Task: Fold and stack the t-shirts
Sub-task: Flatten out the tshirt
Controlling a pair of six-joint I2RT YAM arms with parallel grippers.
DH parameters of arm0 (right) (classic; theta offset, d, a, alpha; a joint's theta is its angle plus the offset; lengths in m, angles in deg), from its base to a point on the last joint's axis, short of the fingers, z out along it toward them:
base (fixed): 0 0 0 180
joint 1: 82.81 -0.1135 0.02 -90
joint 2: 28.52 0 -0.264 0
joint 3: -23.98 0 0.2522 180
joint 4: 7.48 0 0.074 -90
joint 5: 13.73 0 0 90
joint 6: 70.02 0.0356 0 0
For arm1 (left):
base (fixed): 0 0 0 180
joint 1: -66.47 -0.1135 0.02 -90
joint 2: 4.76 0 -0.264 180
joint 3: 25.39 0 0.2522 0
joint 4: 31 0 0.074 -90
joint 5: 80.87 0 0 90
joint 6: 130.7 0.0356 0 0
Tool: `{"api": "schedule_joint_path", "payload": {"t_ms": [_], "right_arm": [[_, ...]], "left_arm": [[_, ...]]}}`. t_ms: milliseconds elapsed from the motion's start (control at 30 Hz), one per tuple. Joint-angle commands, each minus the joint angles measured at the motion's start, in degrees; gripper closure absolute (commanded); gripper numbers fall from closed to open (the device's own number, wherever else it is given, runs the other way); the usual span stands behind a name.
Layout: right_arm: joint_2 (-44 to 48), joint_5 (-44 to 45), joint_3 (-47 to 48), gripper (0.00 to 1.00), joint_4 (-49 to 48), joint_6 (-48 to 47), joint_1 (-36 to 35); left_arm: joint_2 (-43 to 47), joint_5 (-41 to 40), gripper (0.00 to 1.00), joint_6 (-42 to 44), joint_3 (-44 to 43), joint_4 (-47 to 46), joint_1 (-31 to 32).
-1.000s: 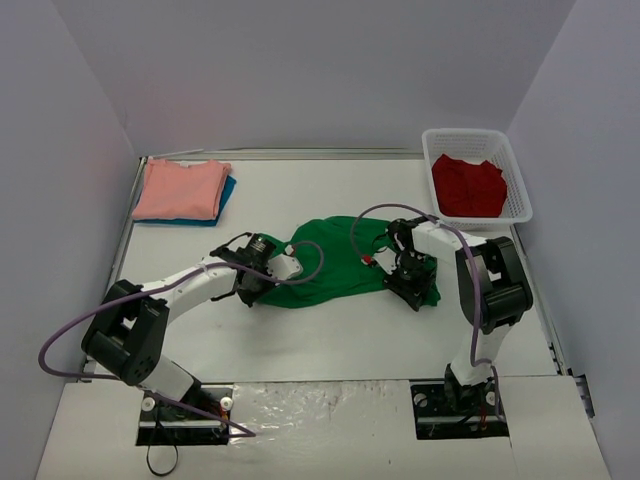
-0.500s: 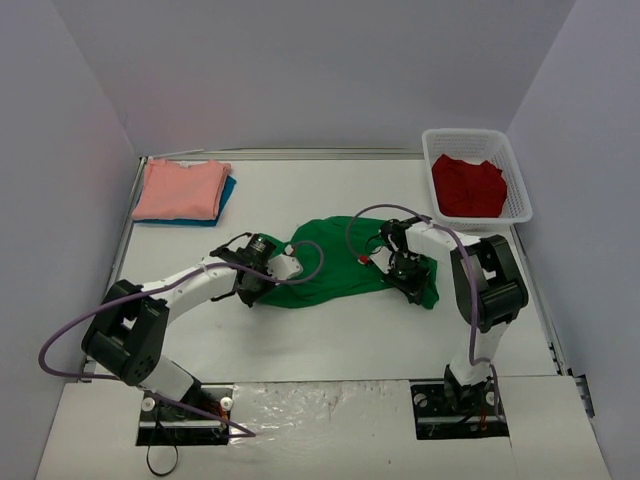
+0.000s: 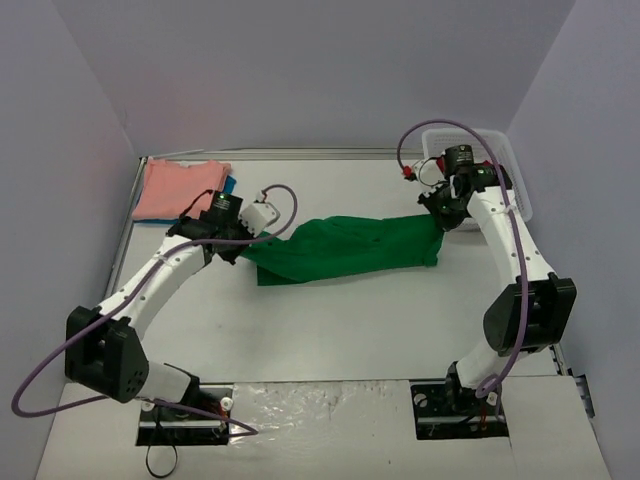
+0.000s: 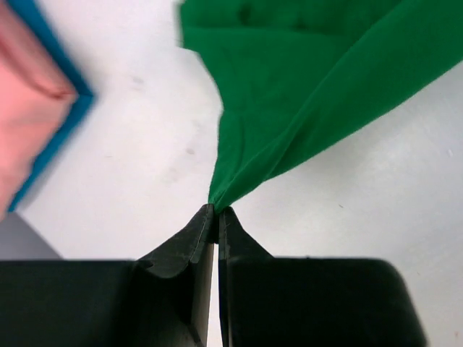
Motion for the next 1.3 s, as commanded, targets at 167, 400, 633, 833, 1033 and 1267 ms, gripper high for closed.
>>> {"api": "schedule_joint_path", "payload": {"t_ms": [167, 400, 633, 833, 1033, 1267], "right_arm": [[-8.81, 3.55, 14.62, 1.0, -3.07, 5.2, 3.55], [-12.09, -0.3, 33.71, 1.0, -3.6, 9.16, 4.17], [5.45, -10.41, 23.22, 1.0, -2.64, 10.39, 4.35], [26.28, -14.55, 9.56, 1.0, -1.07, 13.55, 4.26], [31.17, -13.85, 16.13, 1.0, 2.29, 14.7, 5.48], [17.21, -8.14, 23.16, 1.0, -3.95, 14.17, 5.58]], "left_arm": [[-3.02, -5.35, 0.98, -5.39, -21.67, 4.97, -9.07], [-8.83, -2.38, 0.98, -6.63, -37.86, 12.69, -12.94], [1.95, 8.86, 0.98, -7.86, -32.64, 18.85, -12.94], [20.4, 12.4, 0.98, -9.96, -21.01, 22.62, -12.94], [25.98, 14.25, 0.98, -11.02, -28.54, 27.99, -13.21], [14.66, 8.98, 0.98, -9.88, -39.81, 22.92, -13.21]]}}
